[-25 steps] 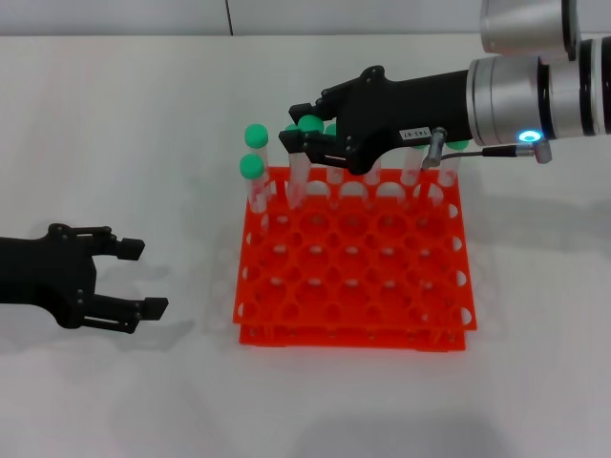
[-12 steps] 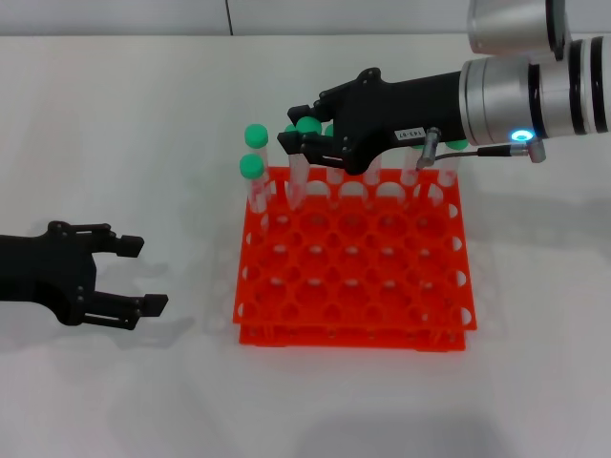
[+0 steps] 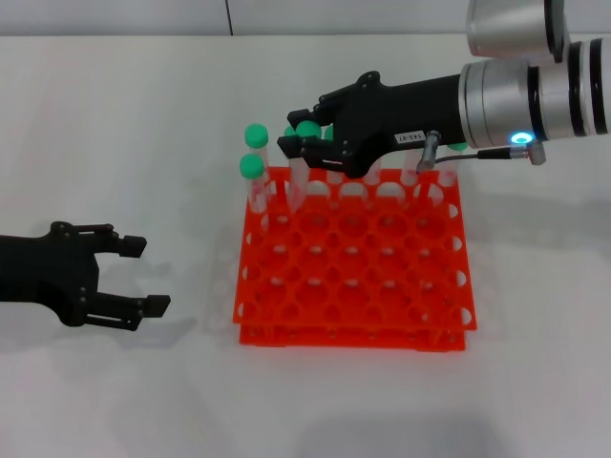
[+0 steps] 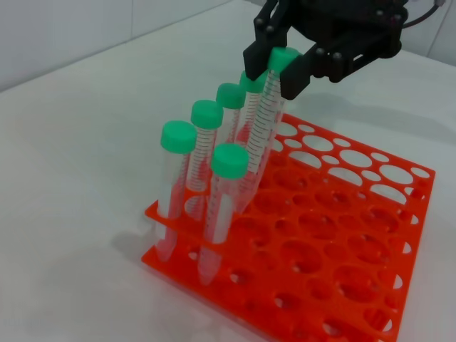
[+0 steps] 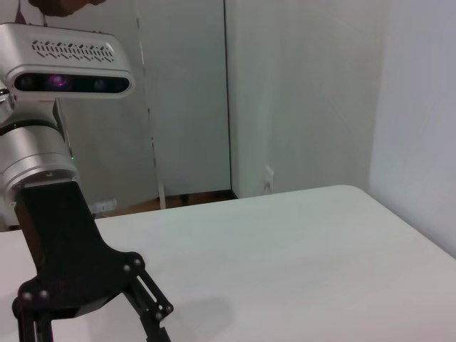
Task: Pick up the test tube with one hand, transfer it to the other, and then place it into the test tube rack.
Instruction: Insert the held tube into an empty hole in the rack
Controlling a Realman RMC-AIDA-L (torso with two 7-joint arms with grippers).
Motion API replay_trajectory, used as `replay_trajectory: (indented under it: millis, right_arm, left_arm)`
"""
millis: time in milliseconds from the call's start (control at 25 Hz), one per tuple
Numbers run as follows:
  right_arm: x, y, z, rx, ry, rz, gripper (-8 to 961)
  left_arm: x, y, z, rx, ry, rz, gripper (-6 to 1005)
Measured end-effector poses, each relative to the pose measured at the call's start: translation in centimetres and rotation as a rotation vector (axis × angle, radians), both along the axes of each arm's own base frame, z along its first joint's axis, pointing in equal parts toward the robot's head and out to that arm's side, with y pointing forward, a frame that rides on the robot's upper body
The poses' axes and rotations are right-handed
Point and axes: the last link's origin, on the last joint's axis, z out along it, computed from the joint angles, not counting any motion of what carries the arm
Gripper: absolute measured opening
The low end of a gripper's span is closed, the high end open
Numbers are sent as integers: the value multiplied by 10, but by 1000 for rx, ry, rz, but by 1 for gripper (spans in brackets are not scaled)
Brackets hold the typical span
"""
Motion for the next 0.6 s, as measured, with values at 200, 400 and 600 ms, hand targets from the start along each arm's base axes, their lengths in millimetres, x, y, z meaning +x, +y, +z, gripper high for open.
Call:
replay_trajectory:
  millis: [200,400,600]
  right_arm:
    - [2,-1,0,-6,0,-5,284]
    - [1,-2,-3,-14,-8,0,286]
    - [-1,1,-6,-21,-16,-3,288]
  left_arm:
    - [-1,-1,0,0,-1,2,884]
    - [0,-1,-1,-1,-2,3,884]
    - [0,-1,-2,-2,-4,3,884]
